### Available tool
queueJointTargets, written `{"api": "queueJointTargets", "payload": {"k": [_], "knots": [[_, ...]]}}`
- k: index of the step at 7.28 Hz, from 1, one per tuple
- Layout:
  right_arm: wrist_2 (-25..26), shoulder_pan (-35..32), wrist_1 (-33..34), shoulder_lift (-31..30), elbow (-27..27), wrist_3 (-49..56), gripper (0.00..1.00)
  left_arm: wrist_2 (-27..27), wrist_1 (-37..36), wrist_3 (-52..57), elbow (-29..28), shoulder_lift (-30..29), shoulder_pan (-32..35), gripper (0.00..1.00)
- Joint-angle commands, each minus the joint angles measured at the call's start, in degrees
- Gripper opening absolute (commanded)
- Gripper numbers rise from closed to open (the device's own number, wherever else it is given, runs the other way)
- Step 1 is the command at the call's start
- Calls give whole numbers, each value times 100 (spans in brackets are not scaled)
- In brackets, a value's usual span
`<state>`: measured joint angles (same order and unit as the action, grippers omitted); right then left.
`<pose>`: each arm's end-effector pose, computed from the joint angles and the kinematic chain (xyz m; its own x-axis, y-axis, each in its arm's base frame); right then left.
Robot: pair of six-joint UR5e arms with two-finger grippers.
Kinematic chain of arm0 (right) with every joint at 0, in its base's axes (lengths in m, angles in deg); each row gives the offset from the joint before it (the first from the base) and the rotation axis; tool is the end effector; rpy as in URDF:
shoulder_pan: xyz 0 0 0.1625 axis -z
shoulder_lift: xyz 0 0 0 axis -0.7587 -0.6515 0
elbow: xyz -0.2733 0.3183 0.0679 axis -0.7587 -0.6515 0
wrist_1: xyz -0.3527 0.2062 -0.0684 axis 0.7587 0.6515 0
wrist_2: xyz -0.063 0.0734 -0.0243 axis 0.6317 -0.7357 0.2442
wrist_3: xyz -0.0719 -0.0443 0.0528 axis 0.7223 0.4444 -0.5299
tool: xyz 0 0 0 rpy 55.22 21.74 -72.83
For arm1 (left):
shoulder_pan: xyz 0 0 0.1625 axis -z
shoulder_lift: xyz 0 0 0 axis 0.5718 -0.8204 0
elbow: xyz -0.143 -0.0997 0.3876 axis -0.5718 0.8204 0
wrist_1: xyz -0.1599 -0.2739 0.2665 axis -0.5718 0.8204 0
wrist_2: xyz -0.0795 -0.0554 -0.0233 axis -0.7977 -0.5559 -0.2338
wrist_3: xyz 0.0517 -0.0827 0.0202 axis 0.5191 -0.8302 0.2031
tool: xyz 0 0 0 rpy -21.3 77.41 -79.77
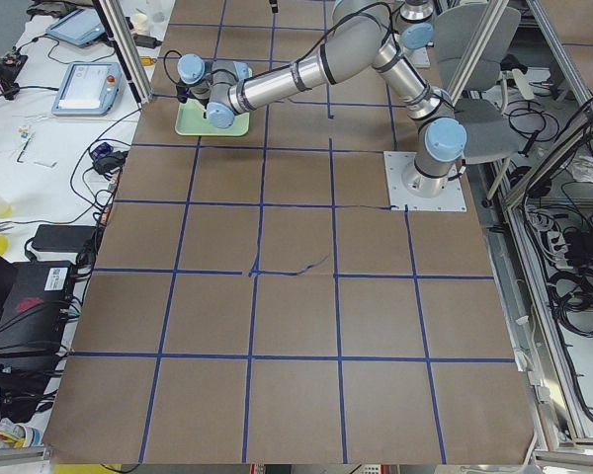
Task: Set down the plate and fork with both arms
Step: 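Release the plate and lift the left gripper while the right gripper moves toward the plate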
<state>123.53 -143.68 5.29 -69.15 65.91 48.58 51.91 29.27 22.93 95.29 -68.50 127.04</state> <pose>0.1748 -0.5532 0.4235 -0.9953 -0.0972 0.0049 -0.0962 0.9905 0.0978 -0.2052 -0.7407 0.2025 -0.8921 0.1153 0.4369 0.1076 0.9933 -0.0424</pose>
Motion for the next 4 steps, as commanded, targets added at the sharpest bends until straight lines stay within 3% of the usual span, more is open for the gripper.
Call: {"api": "queueJointTargets", "payload": {"k": [1,2,3,4], "knots": [[39,-15,869,430,-67,37,100,733,294,-71,126,497,-67,100],[-40,-24,1813,729,-68,-15,100,1253,750,-36,265,804,-189,100],[-32,-50,2562,1089,-85,-198,99,1302,1032,-18,476,1120,-365,100],[-41,-146,3144,1528,-198,-357,83,1711,1044,26,748,1419,-523,100]]}}
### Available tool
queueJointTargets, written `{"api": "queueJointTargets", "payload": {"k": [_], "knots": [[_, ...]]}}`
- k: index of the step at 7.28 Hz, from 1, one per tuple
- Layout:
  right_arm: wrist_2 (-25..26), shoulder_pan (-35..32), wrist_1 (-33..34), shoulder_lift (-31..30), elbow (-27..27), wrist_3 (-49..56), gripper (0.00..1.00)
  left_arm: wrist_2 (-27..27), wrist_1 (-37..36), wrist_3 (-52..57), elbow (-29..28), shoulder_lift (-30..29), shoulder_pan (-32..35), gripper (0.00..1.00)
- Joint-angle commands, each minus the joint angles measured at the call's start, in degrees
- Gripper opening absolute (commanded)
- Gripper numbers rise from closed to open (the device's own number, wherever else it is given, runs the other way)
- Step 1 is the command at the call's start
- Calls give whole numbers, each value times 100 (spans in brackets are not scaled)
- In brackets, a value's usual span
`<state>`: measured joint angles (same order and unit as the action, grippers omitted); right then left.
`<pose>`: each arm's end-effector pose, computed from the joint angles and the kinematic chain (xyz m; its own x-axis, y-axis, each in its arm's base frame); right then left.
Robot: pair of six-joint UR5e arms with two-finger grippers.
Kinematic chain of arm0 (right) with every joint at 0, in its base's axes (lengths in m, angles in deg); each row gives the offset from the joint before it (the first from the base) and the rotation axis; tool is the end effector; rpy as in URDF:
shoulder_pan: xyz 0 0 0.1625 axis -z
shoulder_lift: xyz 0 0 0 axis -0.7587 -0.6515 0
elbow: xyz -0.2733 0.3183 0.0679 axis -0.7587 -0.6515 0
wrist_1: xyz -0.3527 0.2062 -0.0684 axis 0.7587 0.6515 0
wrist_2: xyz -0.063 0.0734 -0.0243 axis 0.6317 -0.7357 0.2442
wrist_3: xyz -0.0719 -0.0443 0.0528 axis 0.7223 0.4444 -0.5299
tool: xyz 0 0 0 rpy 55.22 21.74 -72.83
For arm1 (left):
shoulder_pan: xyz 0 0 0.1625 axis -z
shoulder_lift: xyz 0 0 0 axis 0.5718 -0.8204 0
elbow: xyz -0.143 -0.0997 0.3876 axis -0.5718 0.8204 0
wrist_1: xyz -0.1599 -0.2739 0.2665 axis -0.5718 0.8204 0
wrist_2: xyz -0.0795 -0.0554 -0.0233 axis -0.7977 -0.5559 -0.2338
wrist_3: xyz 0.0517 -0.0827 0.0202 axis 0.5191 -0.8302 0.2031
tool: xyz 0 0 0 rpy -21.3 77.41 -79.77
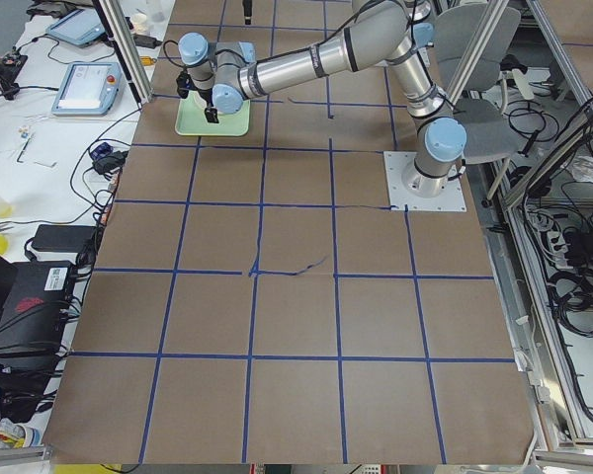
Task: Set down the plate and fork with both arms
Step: 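Release the plate and lift the left gripper while the right gripper moves toward the plate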
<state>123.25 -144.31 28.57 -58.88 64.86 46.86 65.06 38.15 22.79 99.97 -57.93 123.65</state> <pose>0.1886 -0.6350 0.3647 -0.9970 -0.0774 0.0008 -0.0767 0.9861 -0.1471 -0.1406 -0.7013 0.2760 -0.9732 0.0449 0.2255 0.0523 0.9983 0.0271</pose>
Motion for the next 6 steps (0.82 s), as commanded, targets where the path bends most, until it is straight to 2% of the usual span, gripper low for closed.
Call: {"api": "queueJointTargets", "payload": {"k": [1,2,3,5,6], "knots": [[-22,-214,918,941,-512,-291,69,705,156,215,491,574,-351,100],[-48,-433,884,1389,-1012,-596,60,717,191,434,658,733,-500,100],[-48,-549,910,1724,-1217,-721,55,717,174,480,817,822,-545,100],[-520,-611,937,1946,-1325,-757,52,709,87,480,1116,936,-528,100],[-584,-637,937,2069,-1325,-758,54,709,69,480,1213,998,-520,100]]}}
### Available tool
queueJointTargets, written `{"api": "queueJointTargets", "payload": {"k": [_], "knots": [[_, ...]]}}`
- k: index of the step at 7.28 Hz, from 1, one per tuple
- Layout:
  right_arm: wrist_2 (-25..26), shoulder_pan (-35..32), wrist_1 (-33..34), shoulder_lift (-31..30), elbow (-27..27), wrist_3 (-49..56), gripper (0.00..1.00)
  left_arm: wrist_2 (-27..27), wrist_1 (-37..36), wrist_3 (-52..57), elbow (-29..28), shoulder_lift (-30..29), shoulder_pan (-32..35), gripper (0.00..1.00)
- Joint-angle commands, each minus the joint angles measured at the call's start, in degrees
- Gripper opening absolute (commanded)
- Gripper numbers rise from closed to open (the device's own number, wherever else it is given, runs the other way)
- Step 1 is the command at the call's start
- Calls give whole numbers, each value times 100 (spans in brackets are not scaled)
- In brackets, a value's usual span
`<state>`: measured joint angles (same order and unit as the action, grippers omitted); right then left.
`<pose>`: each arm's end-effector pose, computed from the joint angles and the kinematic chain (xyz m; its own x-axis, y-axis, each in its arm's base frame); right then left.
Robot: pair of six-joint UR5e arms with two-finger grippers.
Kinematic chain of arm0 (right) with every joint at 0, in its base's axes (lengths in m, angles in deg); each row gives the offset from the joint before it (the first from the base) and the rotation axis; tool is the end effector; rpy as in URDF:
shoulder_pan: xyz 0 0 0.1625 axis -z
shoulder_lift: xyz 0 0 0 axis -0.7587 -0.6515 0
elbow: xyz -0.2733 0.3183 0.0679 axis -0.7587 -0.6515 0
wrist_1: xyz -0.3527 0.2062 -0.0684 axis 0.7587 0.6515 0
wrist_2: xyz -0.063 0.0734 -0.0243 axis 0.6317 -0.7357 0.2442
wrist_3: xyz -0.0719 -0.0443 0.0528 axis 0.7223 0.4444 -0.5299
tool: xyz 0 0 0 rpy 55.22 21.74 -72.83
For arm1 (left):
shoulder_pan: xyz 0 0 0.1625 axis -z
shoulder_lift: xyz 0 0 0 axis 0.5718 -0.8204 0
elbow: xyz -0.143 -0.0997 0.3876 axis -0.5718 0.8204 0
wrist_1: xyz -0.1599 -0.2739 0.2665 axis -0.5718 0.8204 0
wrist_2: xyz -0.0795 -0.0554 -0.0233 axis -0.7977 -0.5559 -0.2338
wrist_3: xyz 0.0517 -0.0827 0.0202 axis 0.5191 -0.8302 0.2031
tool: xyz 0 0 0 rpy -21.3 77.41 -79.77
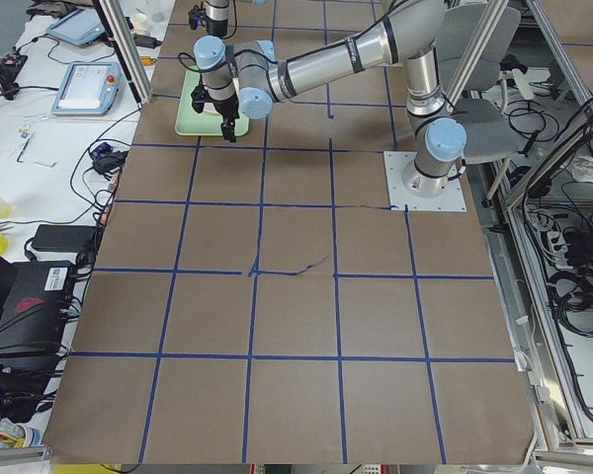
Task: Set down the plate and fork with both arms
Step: 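Grasp the yellow fork on the plate with the right gripper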
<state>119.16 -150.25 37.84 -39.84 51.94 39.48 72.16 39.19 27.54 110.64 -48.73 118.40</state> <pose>0.2812 -0.7193 0.2583 -0.9932 -0.0684 -0.0947 -0.0494 0.9805 -0.1900 -0.0714 -0.6423 0.2937 -0.9929 0.0368 0.1130 0.0449 0.9965 0.0708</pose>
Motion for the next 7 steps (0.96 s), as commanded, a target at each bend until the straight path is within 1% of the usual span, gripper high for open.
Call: {"api": "queueJointTargets", "payload": {"k": [1,3,5,6,7], "knots": [[-175,-96,9,236,-41,-89,53,-1,-45,5,155,114,6,100],[-157,-218,79,359,-68,-326,50,7,-45,5,155,132,6,100],[-79,-272,79,473,-94,-397,50,8,-54,14,146,105,6,100],[148,-272,71,500,-85,-406,50,8,-88,14,146,114,6,100],[159,-272,71,544,-77,-406,50,8,-89,5,146,105,6,100]]}}
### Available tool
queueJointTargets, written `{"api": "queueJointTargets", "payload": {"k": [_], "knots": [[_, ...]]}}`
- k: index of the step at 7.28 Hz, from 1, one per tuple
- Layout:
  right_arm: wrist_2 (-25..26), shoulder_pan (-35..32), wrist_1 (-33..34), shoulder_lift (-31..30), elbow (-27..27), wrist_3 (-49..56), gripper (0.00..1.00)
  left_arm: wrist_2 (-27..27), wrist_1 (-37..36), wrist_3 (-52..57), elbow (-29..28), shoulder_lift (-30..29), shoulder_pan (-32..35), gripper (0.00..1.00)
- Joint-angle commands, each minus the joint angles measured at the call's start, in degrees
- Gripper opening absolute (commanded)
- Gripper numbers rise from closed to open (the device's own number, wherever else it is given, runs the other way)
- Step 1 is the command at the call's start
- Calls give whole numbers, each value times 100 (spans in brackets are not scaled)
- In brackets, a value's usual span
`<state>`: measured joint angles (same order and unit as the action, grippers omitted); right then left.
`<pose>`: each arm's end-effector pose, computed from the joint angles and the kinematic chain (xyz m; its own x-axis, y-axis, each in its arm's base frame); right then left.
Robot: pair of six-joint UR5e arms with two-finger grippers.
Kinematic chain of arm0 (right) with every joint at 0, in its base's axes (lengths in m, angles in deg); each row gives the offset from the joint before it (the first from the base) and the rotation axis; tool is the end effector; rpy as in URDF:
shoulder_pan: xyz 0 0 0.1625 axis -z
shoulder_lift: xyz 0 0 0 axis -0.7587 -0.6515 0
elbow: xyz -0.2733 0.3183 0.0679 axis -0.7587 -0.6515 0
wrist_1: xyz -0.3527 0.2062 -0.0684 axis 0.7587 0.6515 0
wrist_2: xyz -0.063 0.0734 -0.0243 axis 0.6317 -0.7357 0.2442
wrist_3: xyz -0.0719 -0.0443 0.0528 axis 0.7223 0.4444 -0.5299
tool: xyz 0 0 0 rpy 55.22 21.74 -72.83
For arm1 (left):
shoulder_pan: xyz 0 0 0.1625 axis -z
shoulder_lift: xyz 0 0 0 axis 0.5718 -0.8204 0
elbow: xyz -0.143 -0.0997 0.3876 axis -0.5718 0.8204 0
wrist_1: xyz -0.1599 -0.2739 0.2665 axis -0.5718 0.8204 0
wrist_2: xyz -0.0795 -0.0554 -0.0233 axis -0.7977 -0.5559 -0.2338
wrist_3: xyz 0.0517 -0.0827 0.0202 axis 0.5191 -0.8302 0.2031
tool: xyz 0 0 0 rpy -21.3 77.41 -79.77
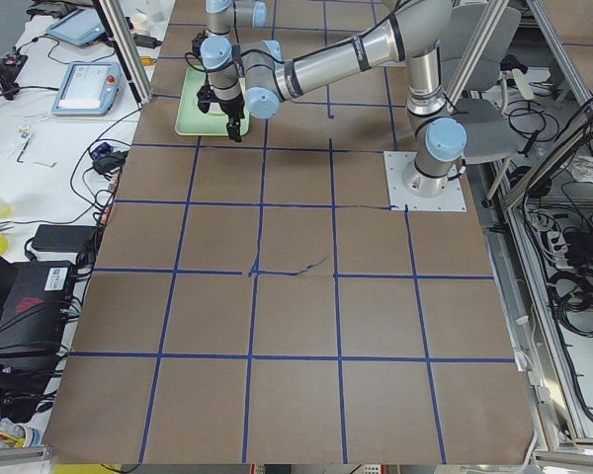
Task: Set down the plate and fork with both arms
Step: 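Grasp the yellow fork on the plate with the right gripper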
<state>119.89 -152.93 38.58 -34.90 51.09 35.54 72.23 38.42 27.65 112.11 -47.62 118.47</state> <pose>0.3158 -0.7158 0.2008 -0.9957 -0.0400 -0.0841 -0.0289 0.9912 -0.1291 -0.0729 -0.6346 0.2954 -0.9930 0.0408 0.1109 0.0480 0.9968 0.0637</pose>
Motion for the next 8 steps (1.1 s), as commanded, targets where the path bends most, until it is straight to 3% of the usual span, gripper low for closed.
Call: {"api": "queueJointTargets", "payload": {"k": [1,8], "knots": [[86,-4,-3,76,0,-20,51,9,-12,-6,8,20,-1,100],[7,-13,-3,182,-168,-29,53,9,-12,29,8,29,-27,100]]}}
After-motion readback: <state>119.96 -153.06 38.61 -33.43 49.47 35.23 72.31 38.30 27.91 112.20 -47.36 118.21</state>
